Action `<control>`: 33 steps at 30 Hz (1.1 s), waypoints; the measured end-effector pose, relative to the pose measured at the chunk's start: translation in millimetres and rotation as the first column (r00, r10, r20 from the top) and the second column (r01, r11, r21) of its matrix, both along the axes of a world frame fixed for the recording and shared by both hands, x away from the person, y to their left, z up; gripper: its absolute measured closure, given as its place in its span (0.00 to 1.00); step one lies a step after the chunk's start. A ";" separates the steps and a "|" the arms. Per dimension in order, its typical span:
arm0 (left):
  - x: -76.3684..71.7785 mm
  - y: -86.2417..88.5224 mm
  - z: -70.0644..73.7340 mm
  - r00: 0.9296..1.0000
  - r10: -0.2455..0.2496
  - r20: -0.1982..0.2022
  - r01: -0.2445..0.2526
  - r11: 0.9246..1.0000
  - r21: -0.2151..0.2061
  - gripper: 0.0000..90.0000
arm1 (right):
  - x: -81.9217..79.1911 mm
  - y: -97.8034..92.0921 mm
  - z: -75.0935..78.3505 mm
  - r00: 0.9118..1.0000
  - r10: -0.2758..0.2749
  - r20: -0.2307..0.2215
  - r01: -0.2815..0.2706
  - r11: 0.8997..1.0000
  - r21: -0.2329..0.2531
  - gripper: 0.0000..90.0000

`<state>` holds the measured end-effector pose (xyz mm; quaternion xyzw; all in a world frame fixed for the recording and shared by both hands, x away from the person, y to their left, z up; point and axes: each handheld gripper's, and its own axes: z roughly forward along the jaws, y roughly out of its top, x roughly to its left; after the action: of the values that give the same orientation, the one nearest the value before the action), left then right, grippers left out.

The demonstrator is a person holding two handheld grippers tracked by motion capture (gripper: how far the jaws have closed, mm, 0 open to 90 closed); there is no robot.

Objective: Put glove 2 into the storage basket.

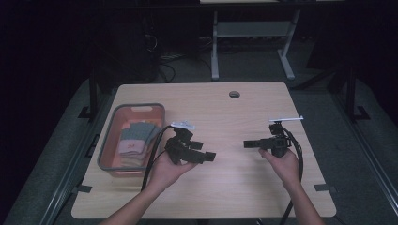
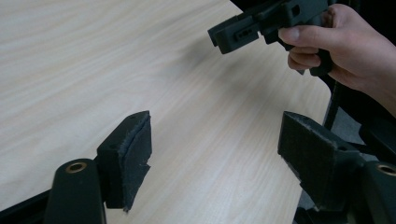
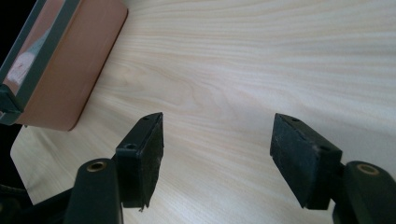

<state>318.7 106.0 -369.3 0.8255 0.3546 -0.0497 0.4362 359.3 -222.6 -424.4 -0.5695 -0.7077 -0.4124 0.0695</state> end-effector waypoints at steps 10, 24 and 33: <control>-11.2 -7.0 -11.3 1.000 -0.015 0.014 0.015 1.000 -0.011 0.28 | -14.6 -9.6 -9.8 1.000 -0.005 -0.010 0.005 1.000 -0.008 0.38; -27.8 -11.1 -27.2 0.999 -0.018 0.030 0.020 0.997 -0.073 0.27 | -33.8 -16.6 -16.7 1.000 0.007 0.009 -0.007 1.000 -0.014 0.35; -49.6 -11.3 -42.4 0.998 -0.052 0.046 0.054 0.997 -0.053 0.26 | -51.2 -18.6 -19.4 0.999 0.023 0.045 -0.022 0.999 -0.029 0.34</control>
<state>269.1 94.6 -411.8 0.8234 0.3213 -0.0523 0.4647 308.1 -241.1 -443.8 -0.5528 -0.7213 -0.4142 0.0497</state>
